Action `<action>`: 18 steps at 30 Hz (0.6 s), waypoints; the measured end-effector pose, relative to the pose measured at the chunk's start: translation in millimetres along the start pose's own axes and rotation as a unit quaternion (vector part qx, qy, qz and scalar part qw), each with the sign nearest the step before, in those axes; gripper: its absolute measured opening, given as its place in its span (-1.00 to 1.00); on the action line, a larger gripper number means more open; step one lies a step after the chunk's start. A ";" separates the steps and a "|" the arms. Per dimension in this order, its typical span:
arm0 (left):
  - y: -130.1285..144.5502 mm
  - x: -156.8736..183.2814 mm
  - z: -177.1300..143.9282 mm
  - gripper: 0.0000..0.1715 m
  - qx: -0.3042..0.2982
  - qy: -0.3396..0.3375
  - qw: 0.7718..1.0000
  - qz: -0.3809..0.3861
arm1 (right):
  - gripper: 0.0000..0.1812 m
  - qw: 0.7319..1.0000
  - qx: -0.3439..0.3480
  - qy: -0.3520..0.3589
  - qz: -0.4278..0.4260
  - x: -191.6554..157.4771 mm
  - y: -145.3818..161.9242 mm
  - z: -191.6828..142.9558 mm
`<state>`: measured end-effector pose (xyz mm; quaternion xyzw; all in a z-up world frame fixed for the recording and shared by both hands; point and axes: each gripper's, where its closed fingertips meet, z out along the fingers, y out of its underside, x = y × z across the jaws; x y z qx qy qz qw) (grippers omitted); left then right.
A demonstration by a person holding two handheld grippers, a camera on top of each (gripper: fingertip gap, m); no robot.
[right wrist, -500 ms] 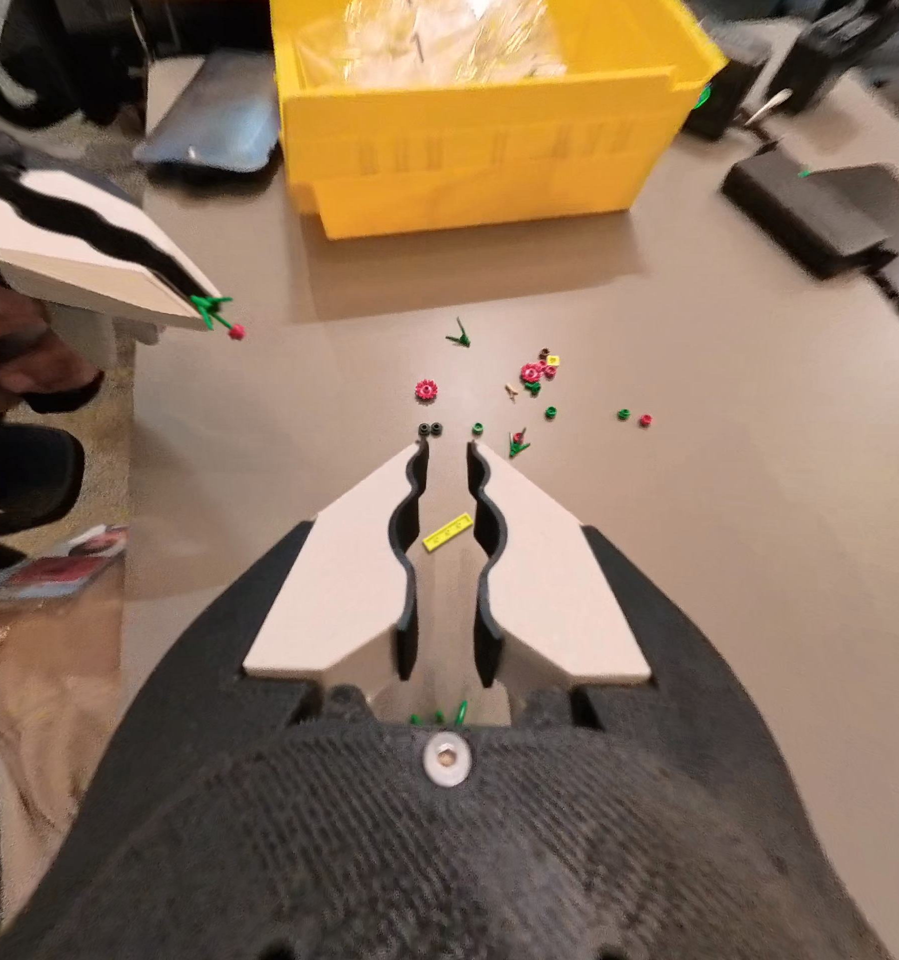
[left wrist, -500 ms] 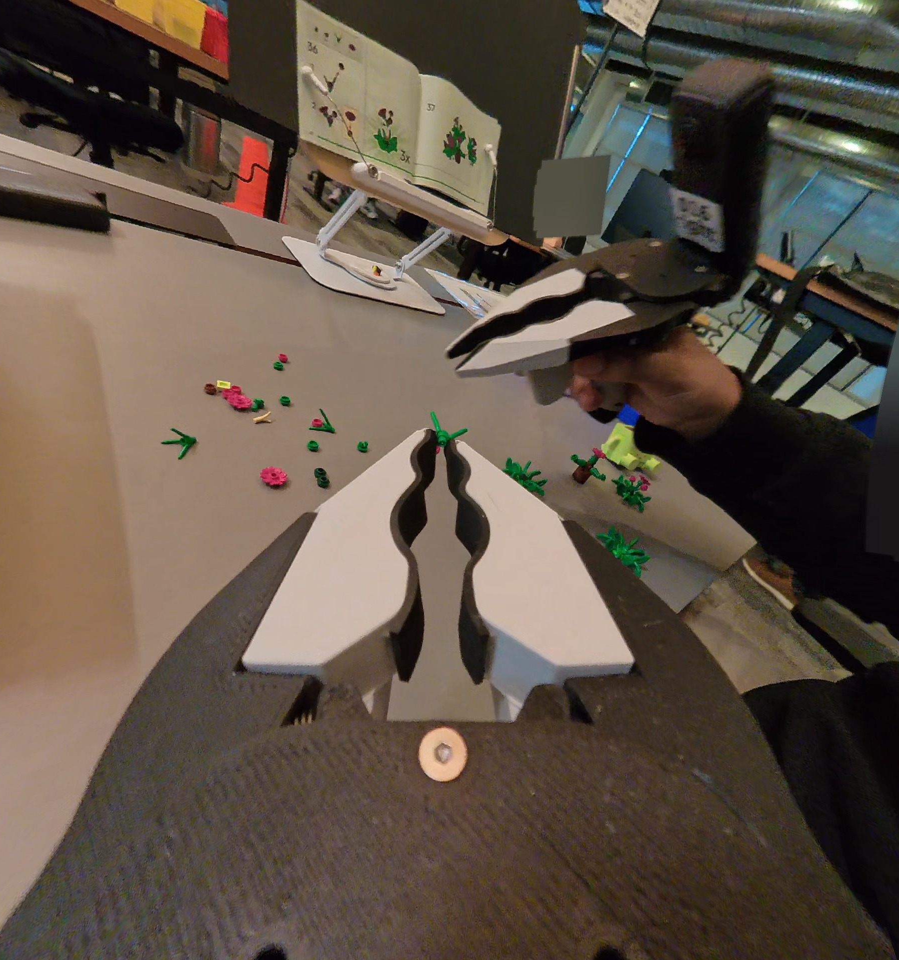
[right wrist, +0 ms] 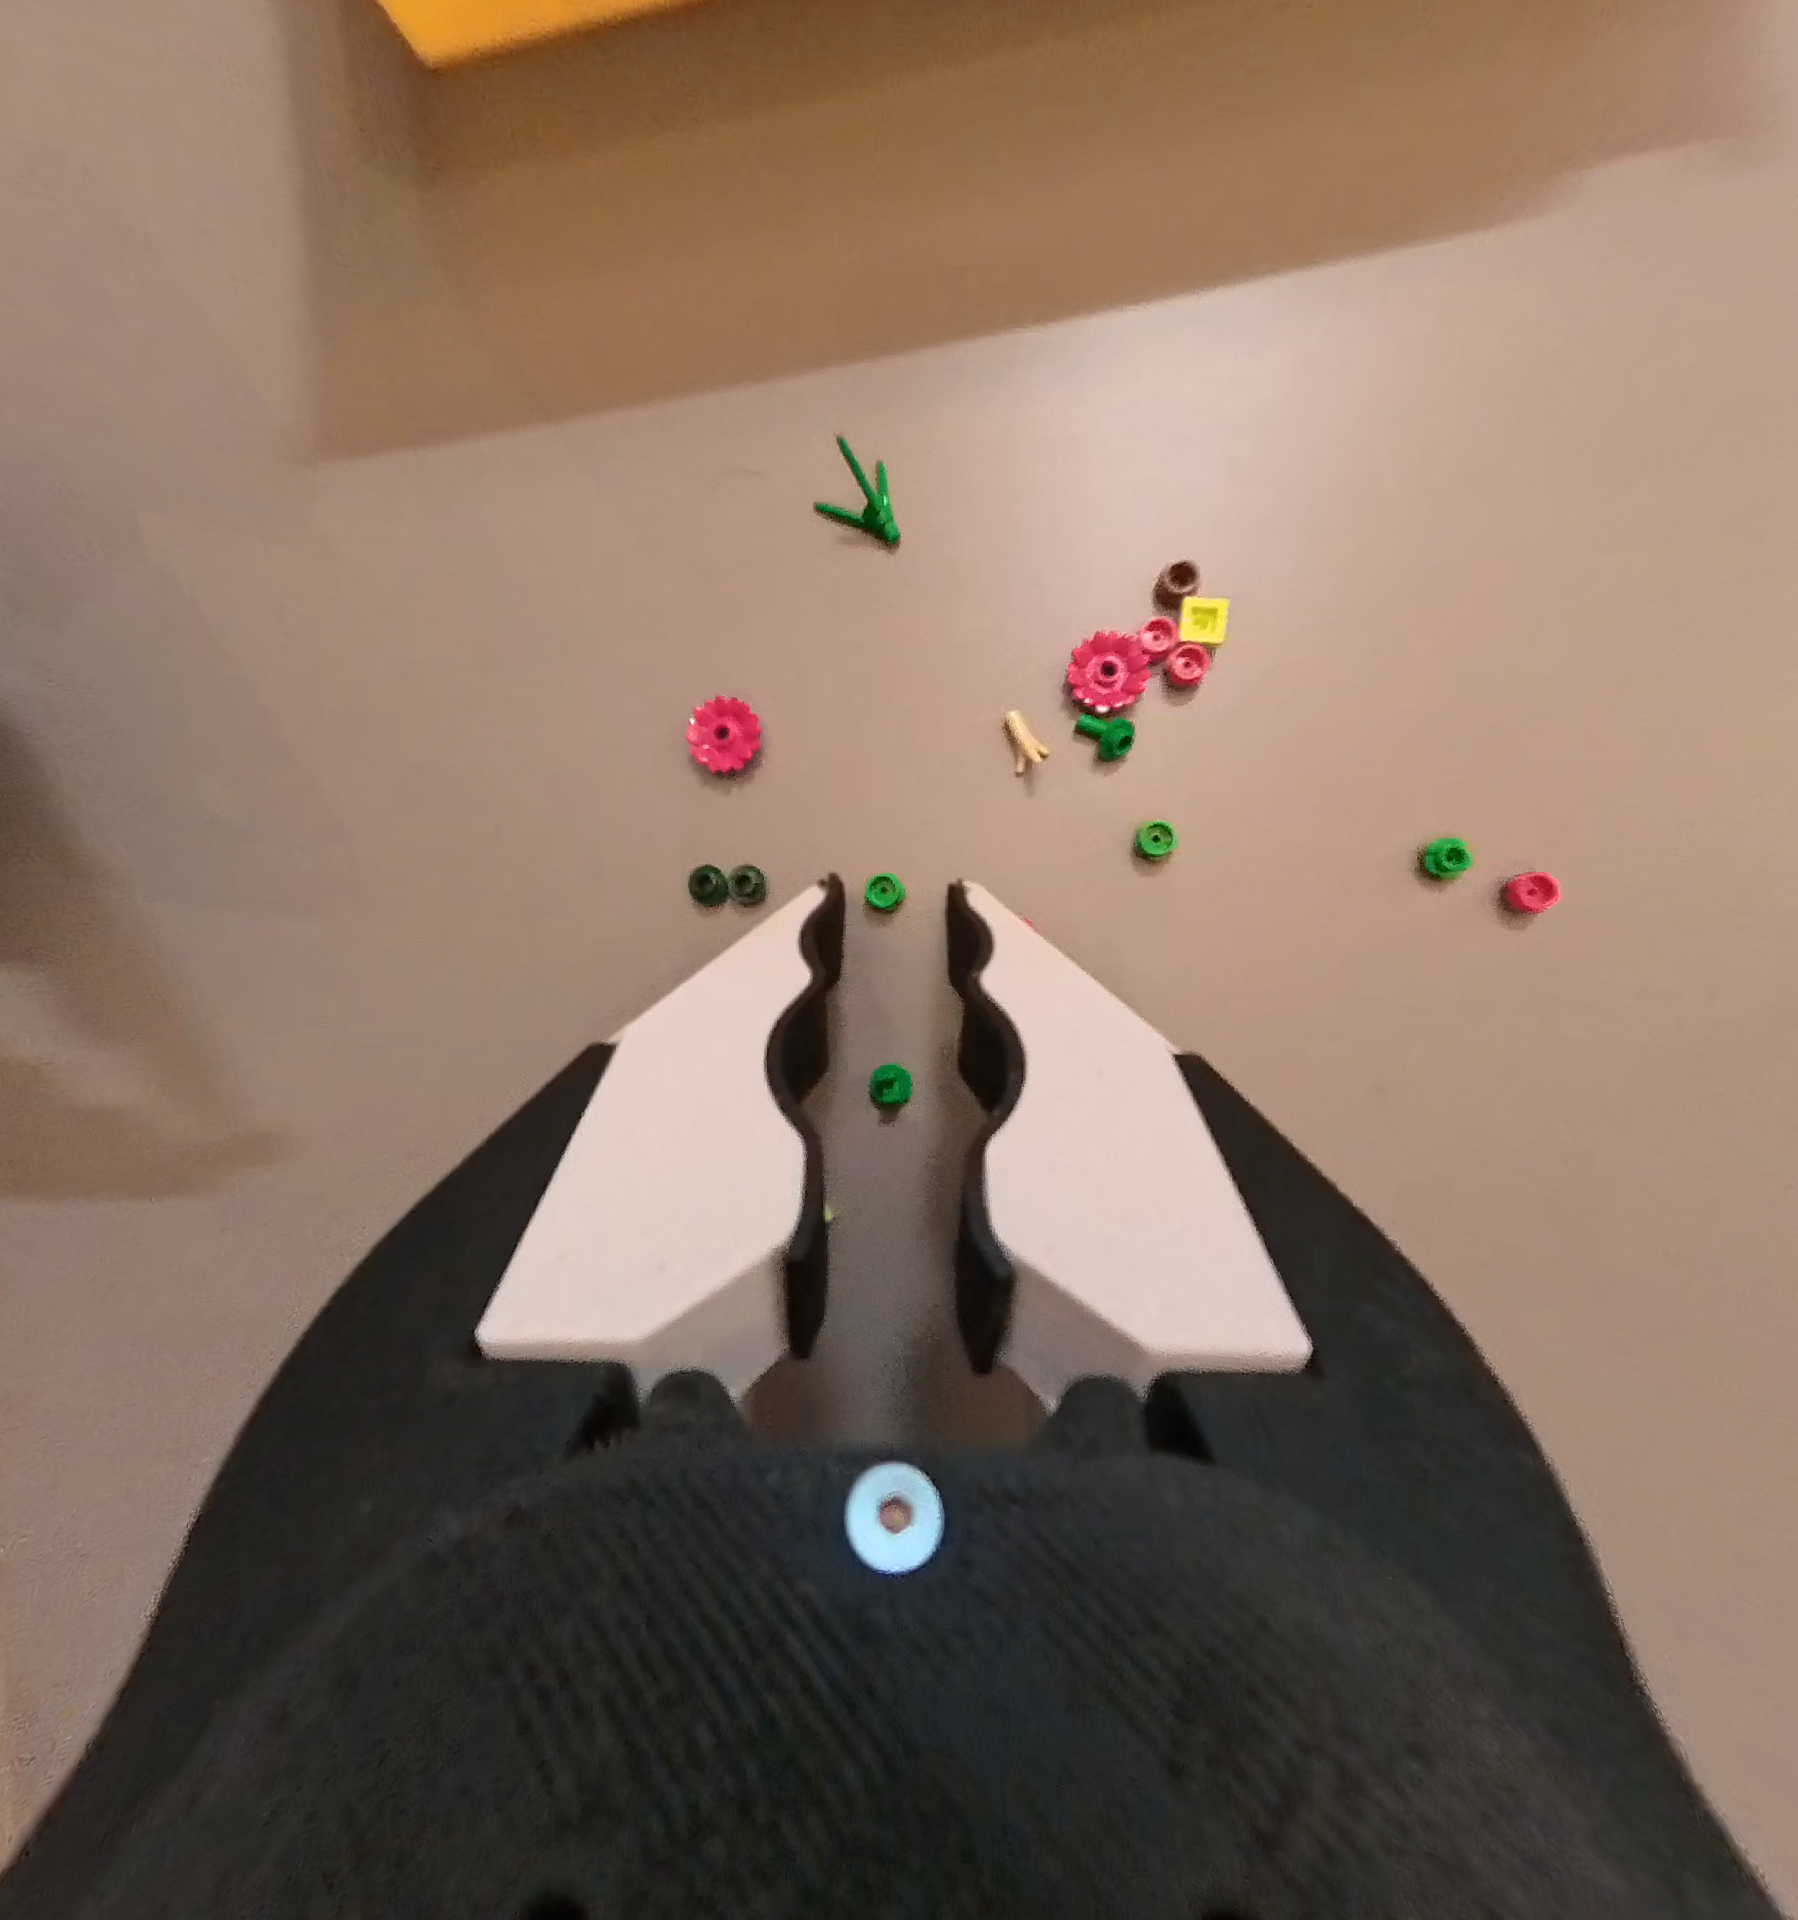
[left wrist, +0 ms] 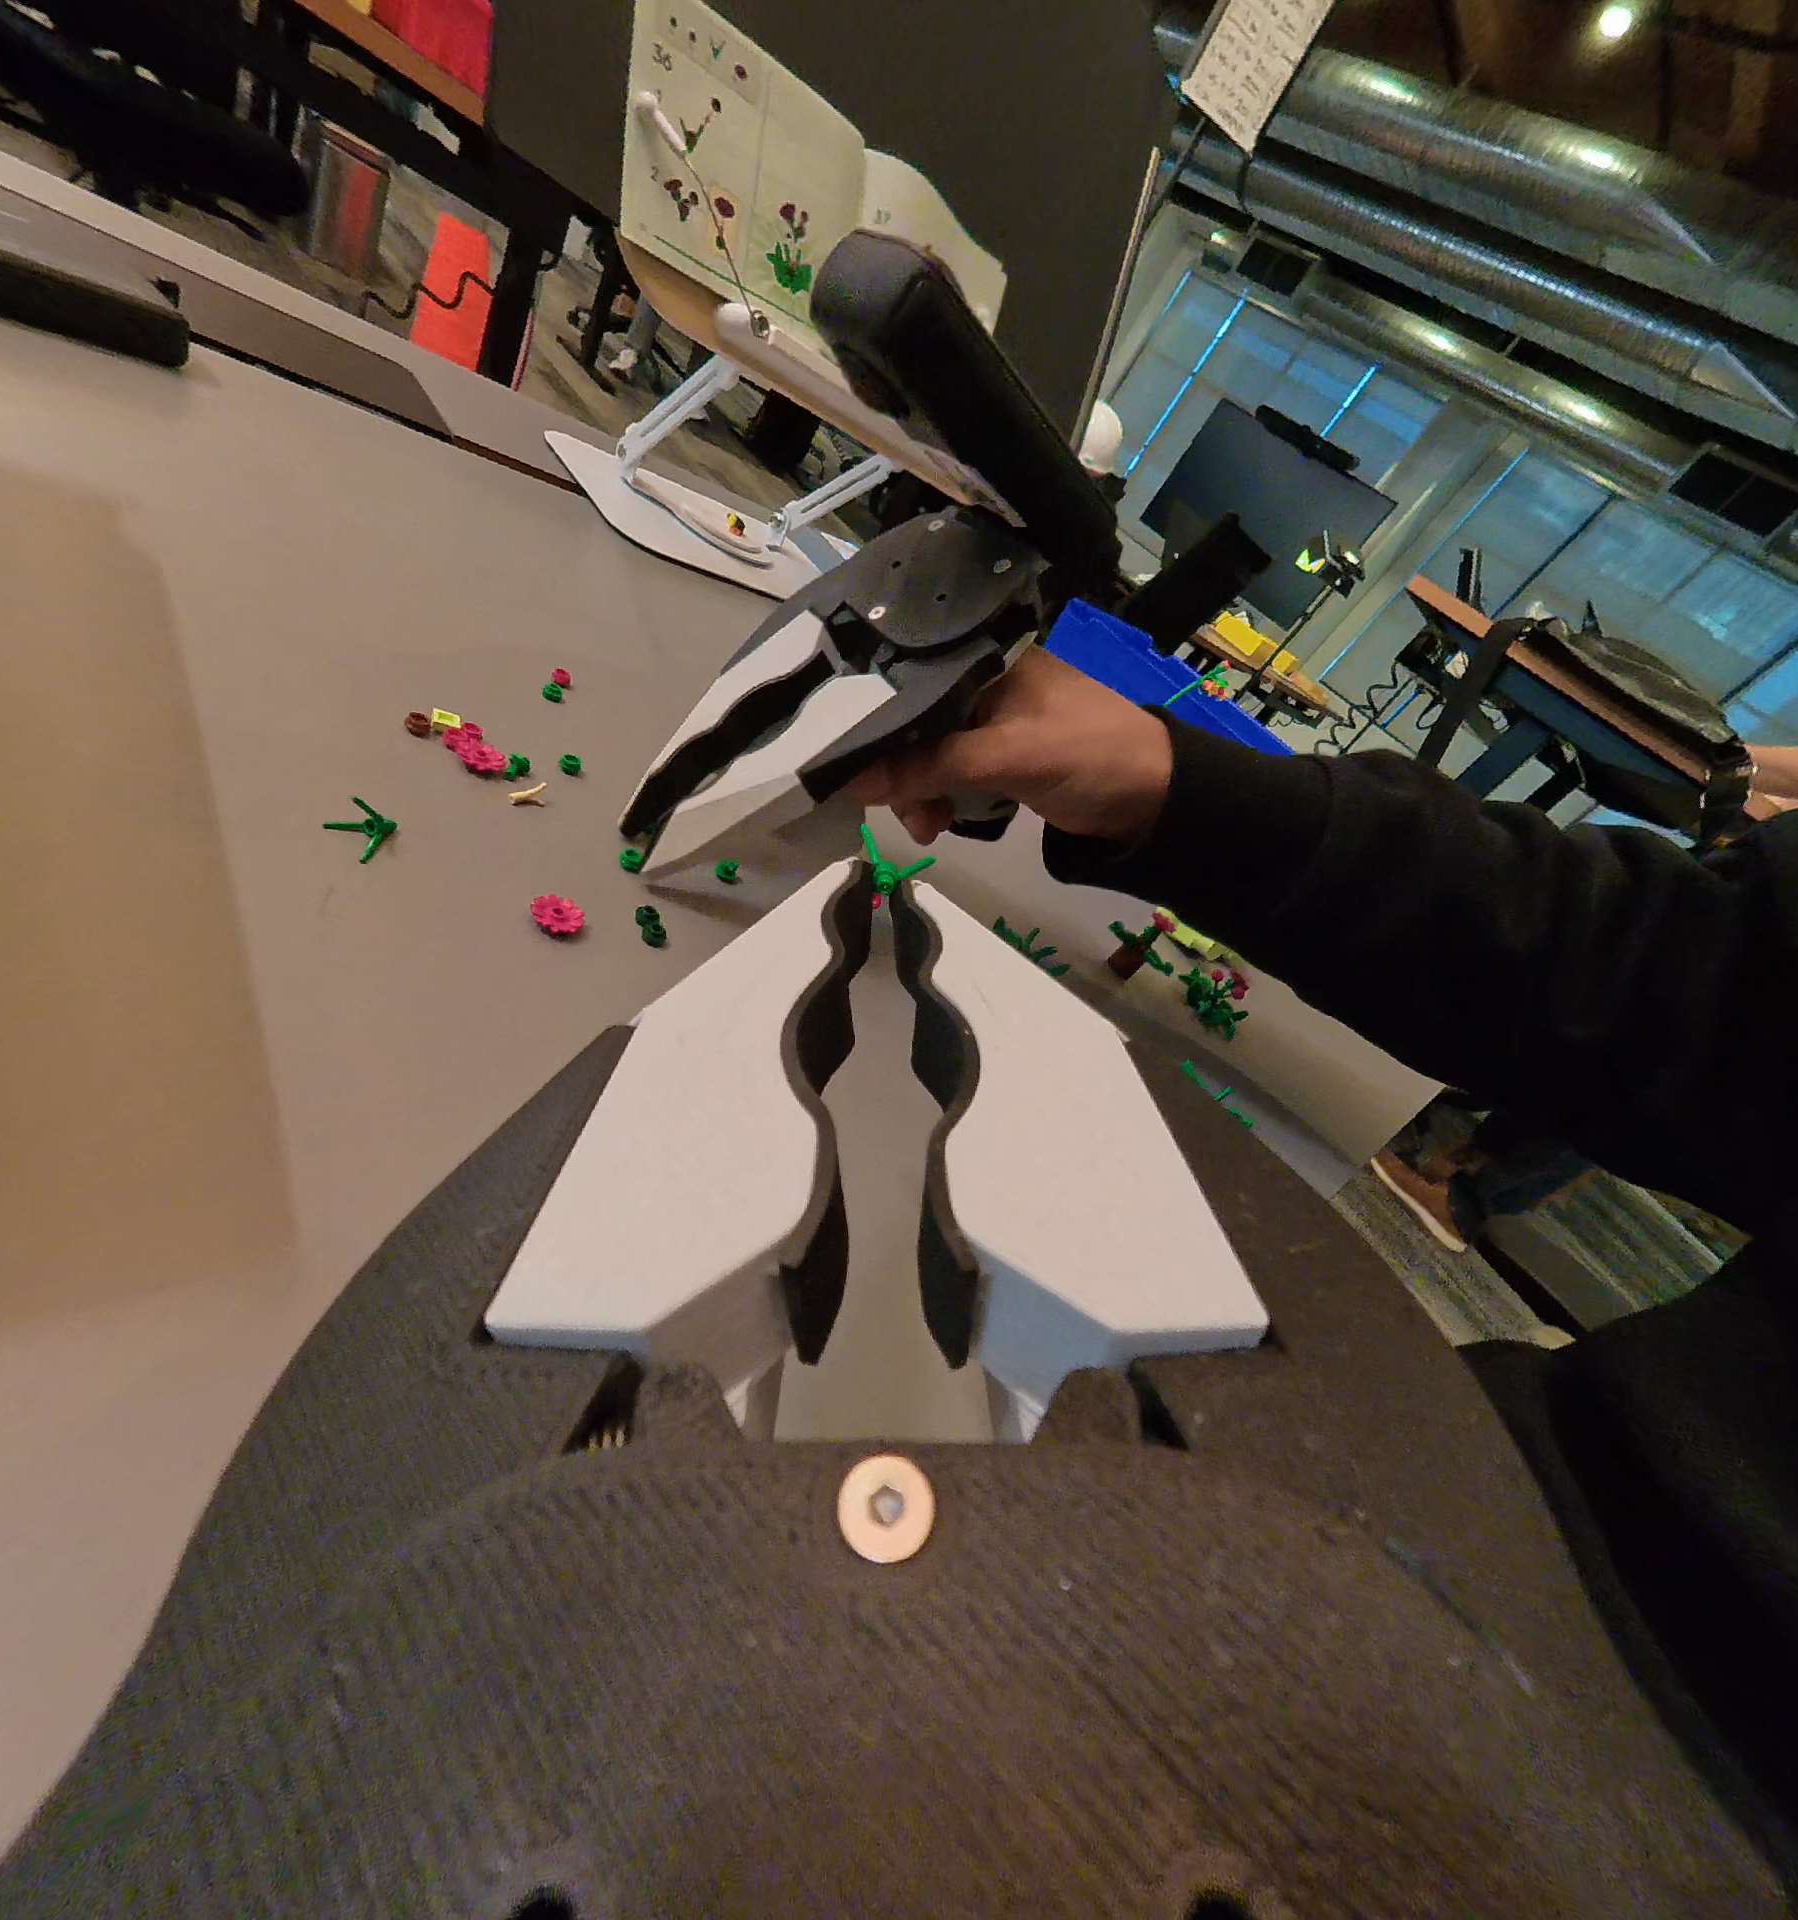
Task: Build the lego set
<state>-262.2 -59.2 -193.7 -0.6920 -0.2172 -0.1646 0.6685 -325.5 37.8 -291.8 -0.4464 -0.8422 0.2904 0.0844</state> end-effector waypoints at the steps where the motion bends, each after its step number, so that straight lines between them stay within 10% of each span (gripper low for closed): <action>1: 0.9 0.1 -0.1 -0.97 -0.004 0.000 1.000 0.003 | -0.79 1.000 -0.003 0.003 -0.008 -0.1 1.5 1.4; 18: 15.8 4.7 9.3 -0.97 -0.052 -0.003 0.998 0.036 | -0.90 0.998 0.037 0.036 -0.041 -1.8 -6.6 -5.8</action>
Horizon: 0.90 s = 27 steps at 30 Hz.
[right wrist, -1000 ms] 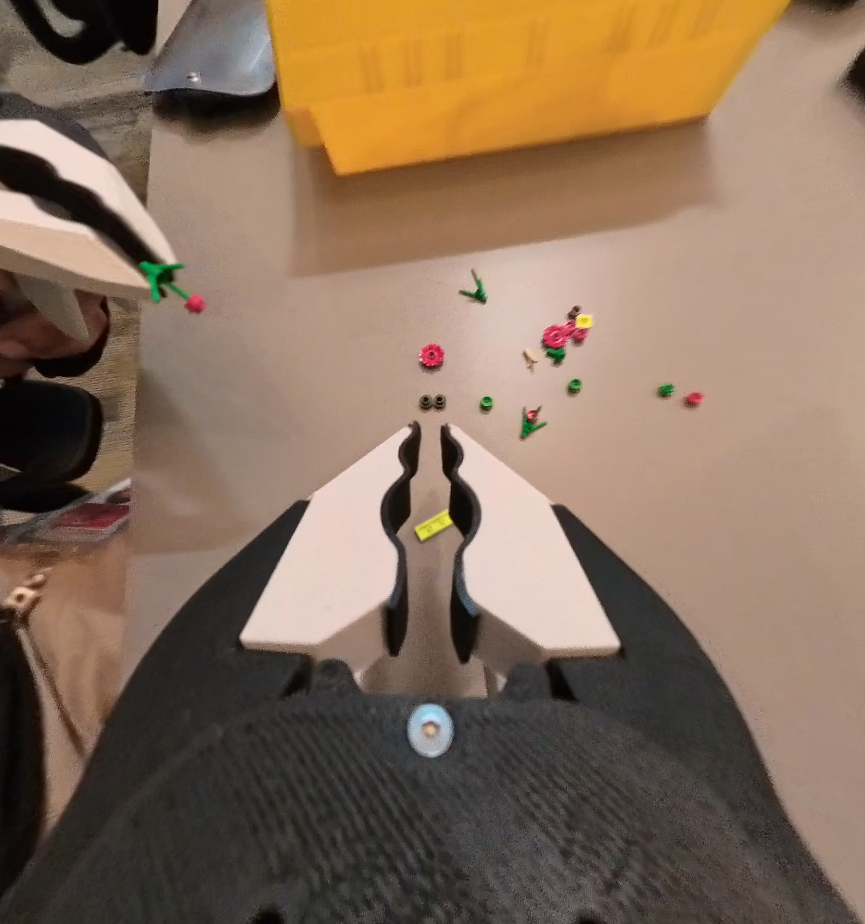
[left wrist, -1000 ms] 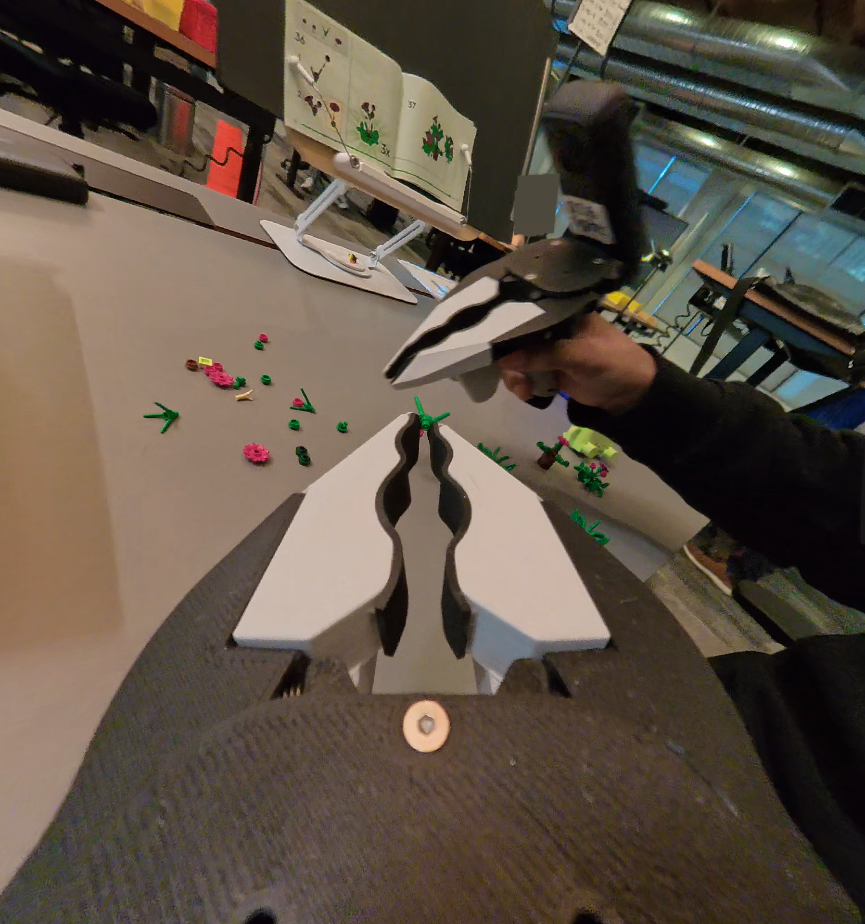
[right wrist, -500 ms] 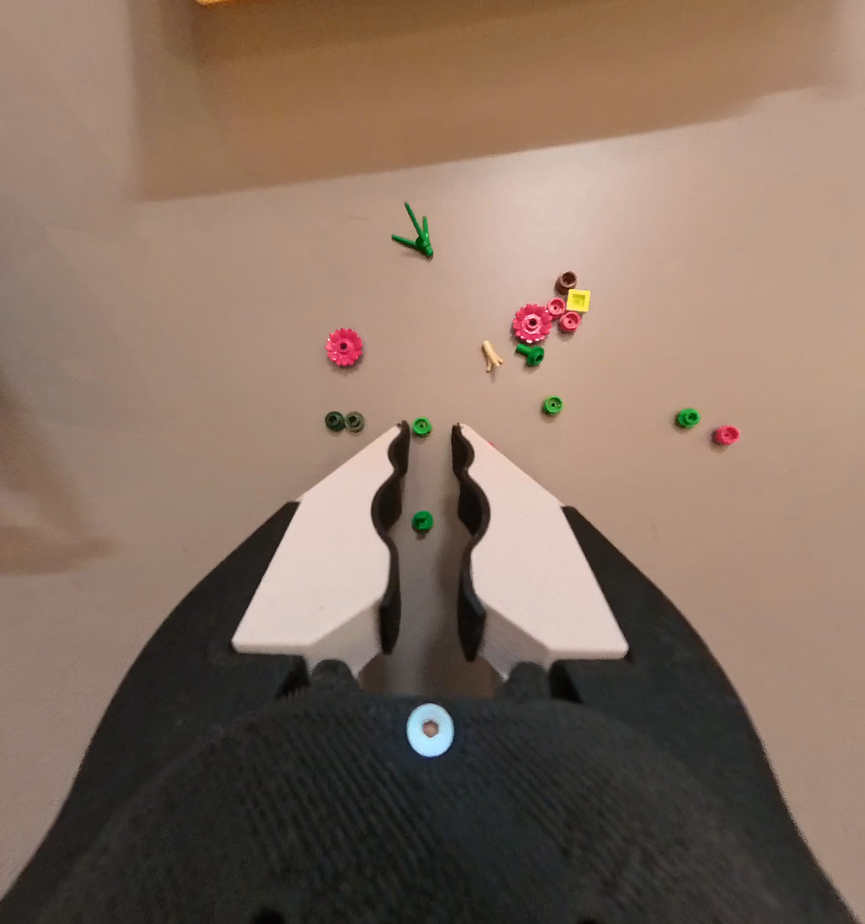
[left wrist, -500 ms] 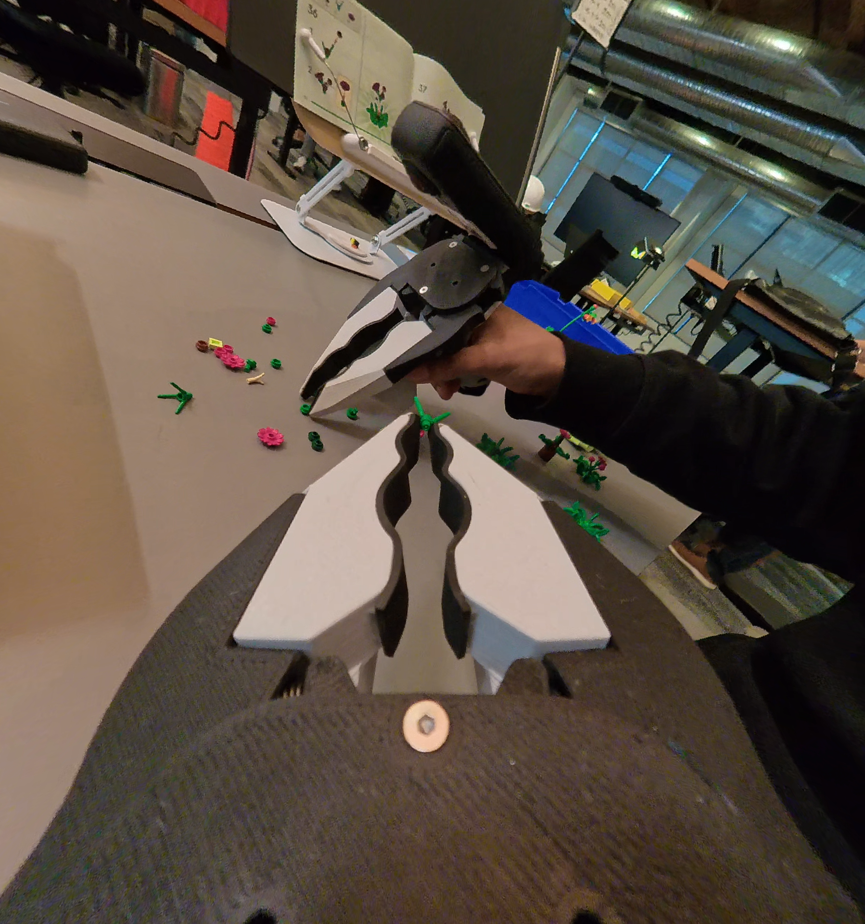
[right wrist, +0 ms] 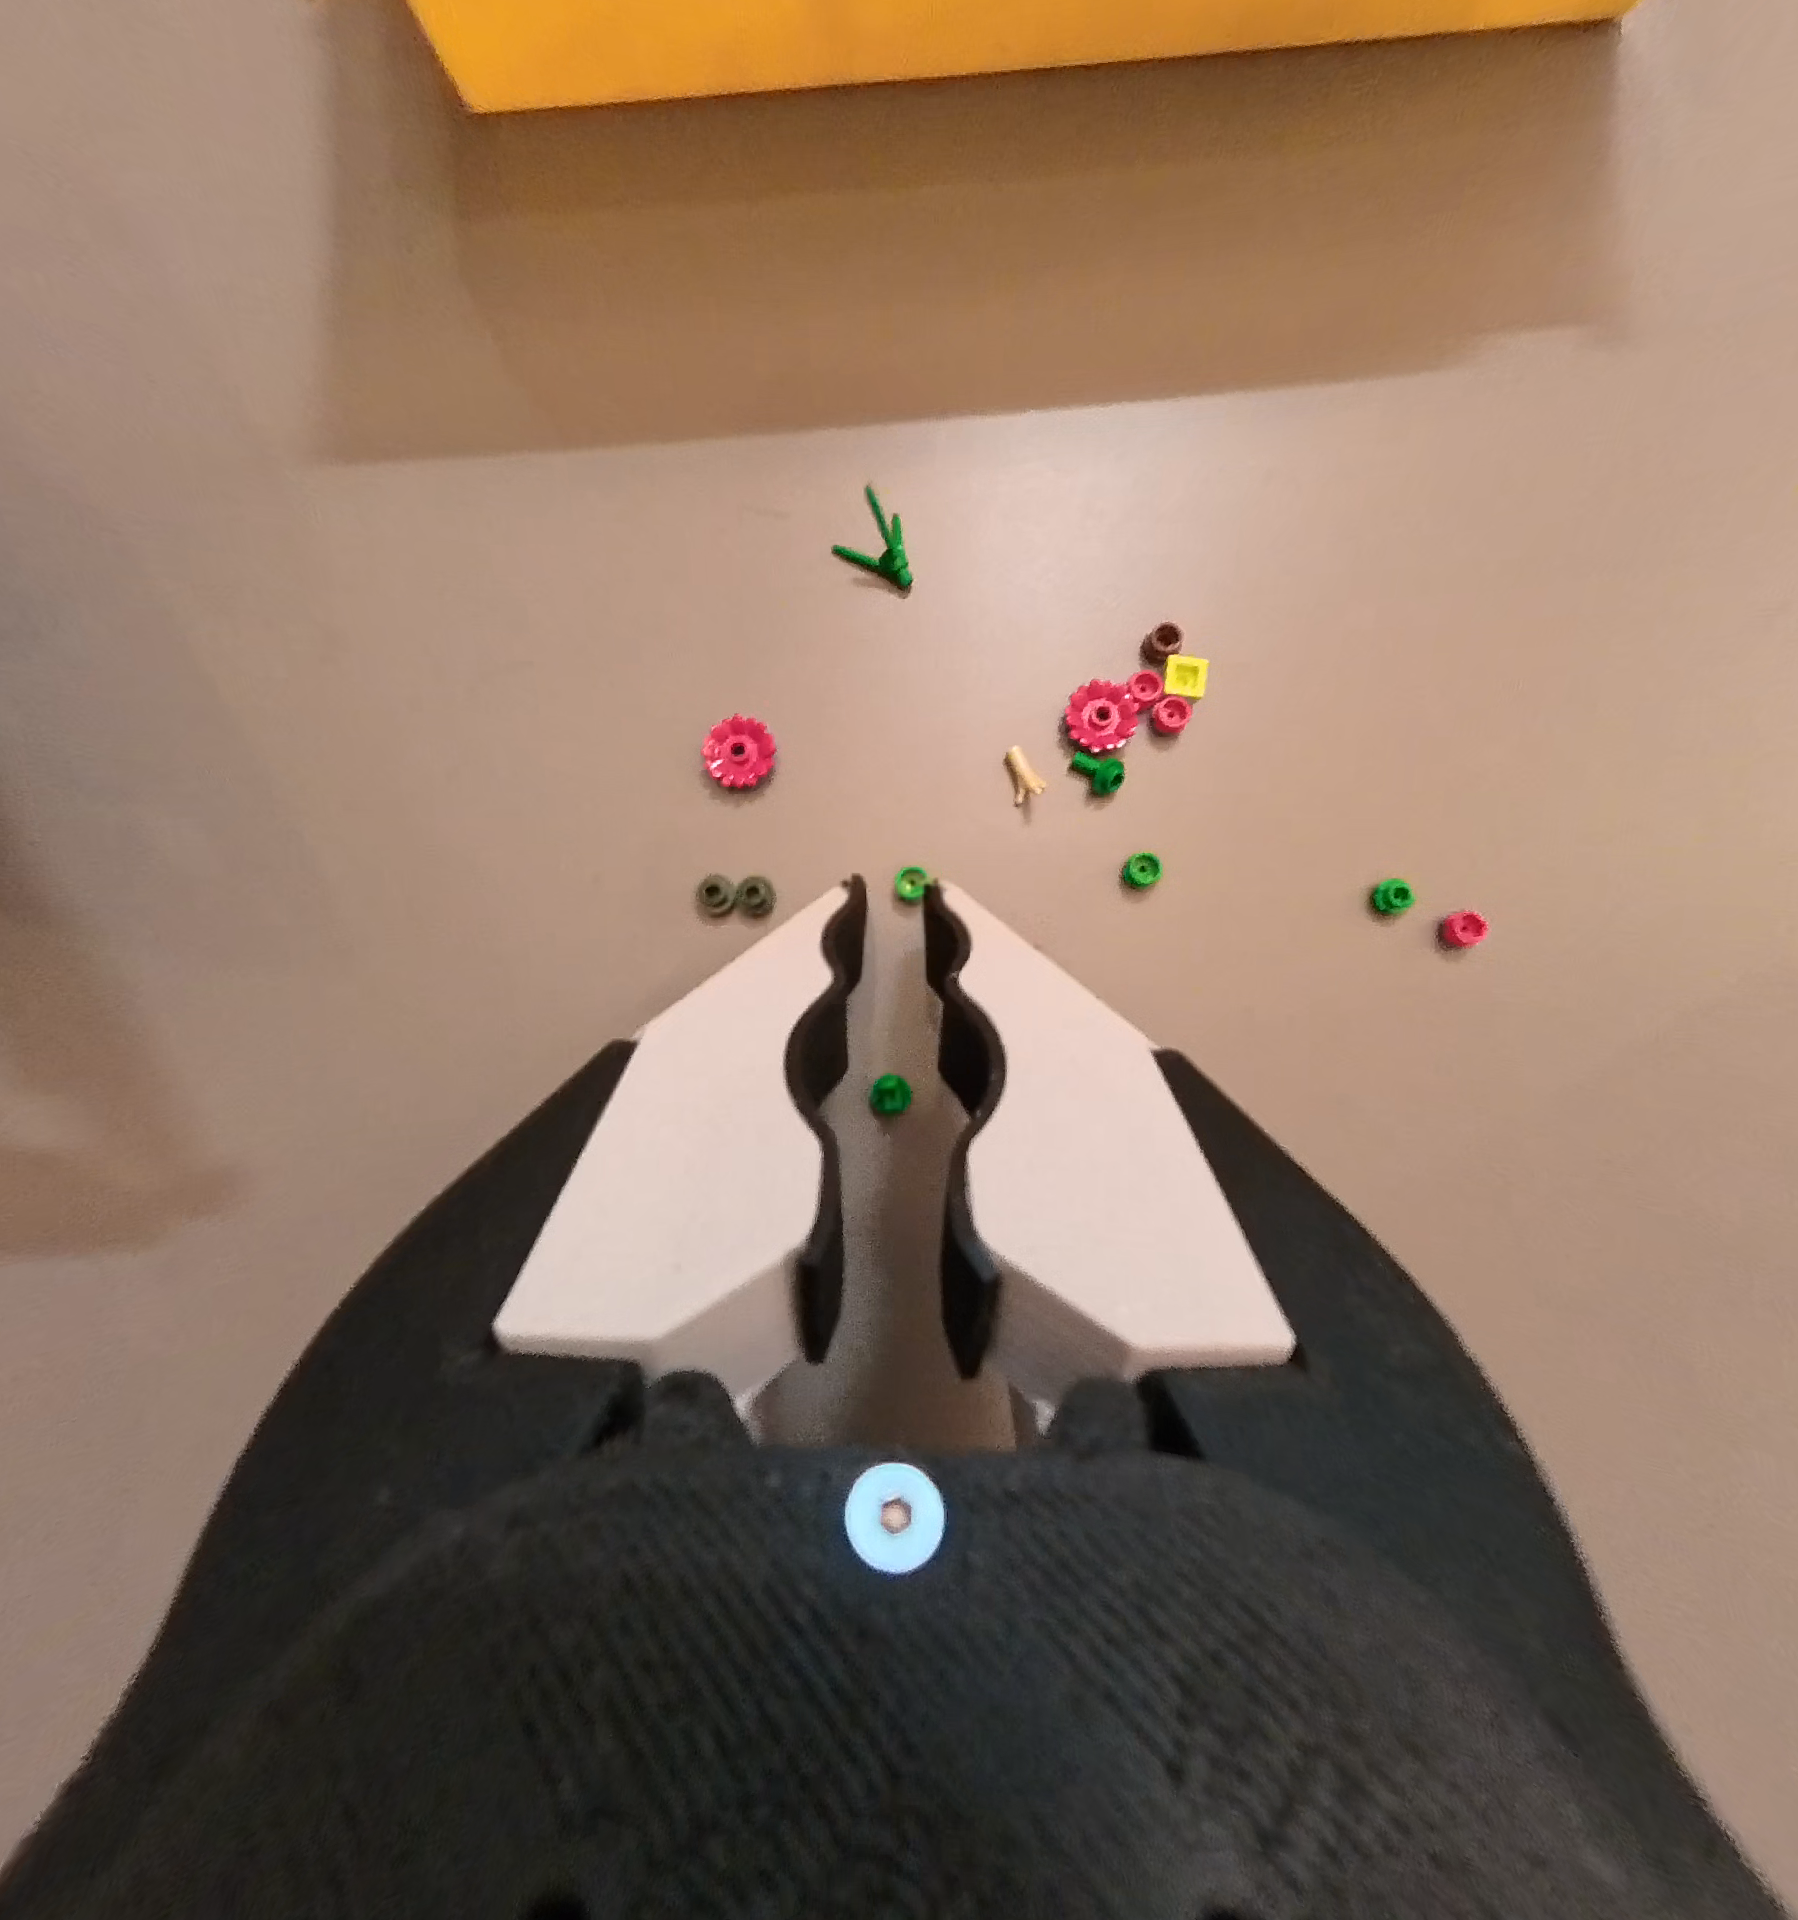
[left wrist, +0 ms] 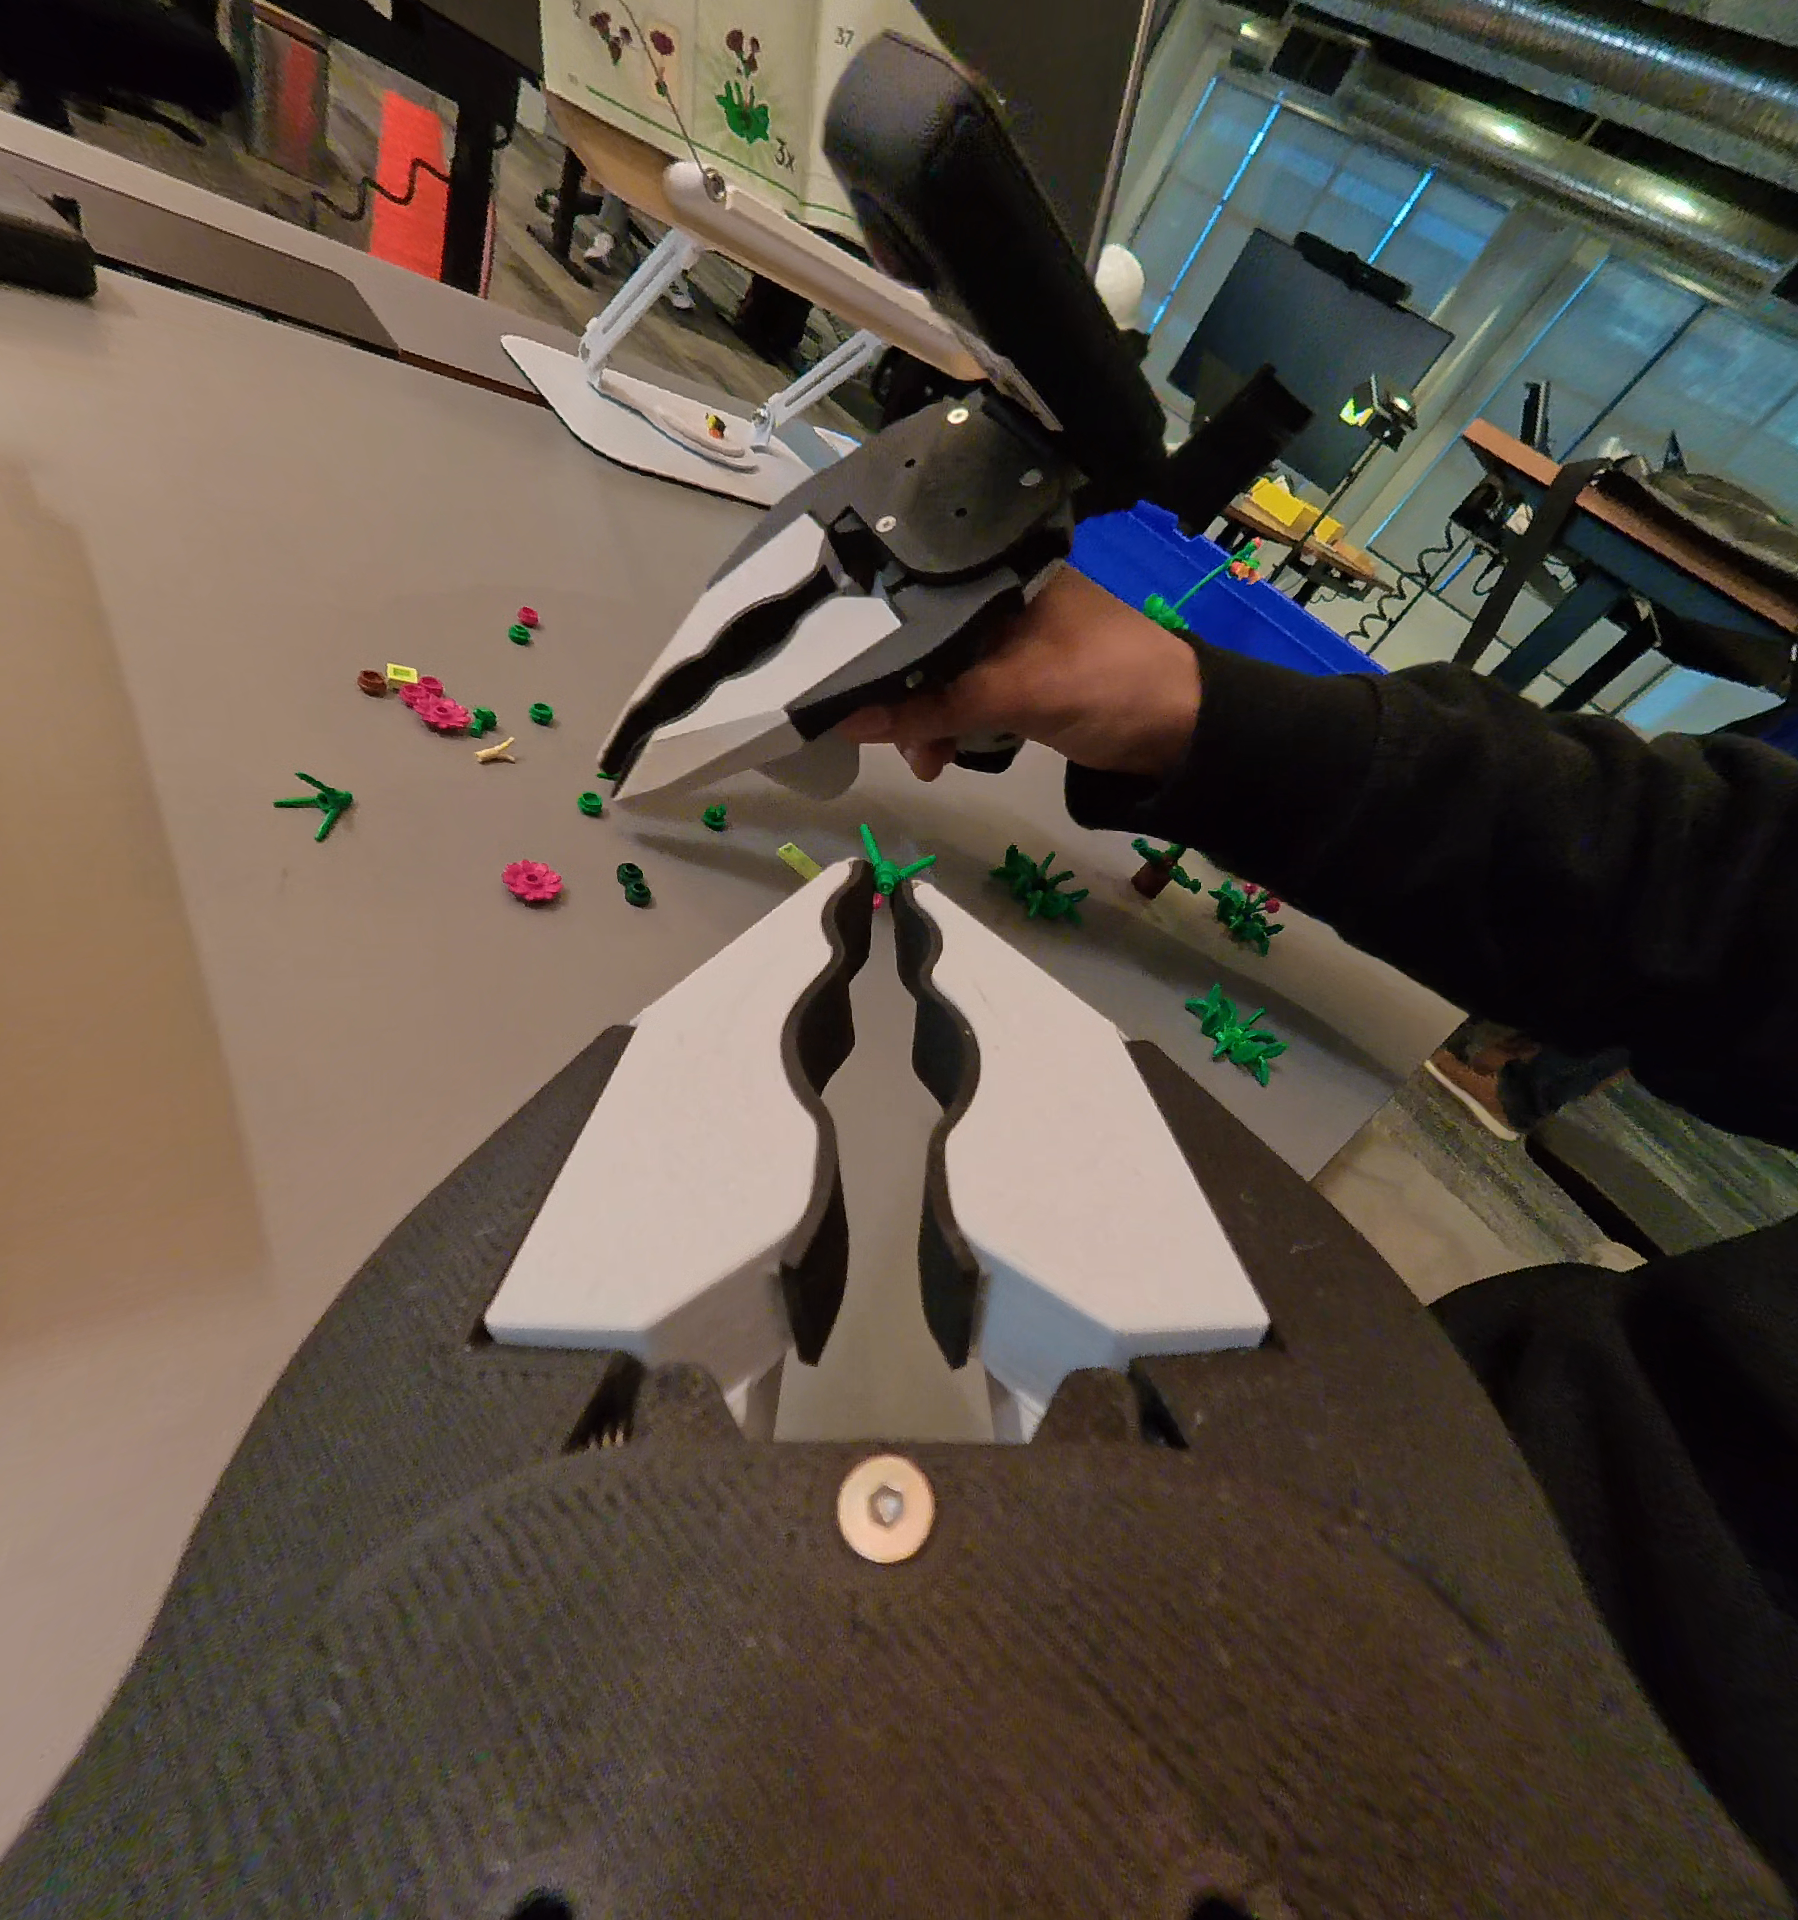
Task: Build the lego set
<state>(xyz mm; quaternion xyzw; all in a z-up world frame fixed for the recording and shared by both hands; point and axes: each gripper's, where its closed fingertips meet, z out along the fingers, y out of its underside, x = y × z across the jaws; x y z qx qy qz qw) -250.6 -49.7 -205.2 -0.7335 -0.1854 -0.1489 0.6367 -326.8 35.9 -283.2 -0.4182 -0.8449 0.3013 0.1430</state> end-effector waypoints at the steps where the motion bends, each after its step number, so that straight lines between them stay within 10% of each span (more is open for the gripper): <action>1: -0.4 0.0 -0.4 -0.97 0.000 -0.002 1.000 0.002 | -0.89 1.000 -0.002 0.000 0.005 1.3 -0.7 2.4; 14: 1.1 0.7 -0.5 -0.97 -0.006 0.003 1.000 0.003 | -0.95 0.999 0.032 -0.022 0.023 -26.3 -8.1 -24.8; 19: 6.0 16.3 5.9 -0.97 -0.021 0.038 0.999 0.010 | -0.95 0.981 0.156 -0.081 0.086 -85.4 -14.7 -91.8; 23: 7.6 84.1 19.8 -0.98 -0.024 0.192 0.980 -0.045 | -0.95 0.912 0.361 -0.163 0.108 -141.1 -20.2 -165.8; 27: 18.0 137.5 33.2 -0.98 -0.017 0.273 0.957 -0.092 | -0.96 0.877 0.455 -0.114 0.105 -161.6 7.8 -205.7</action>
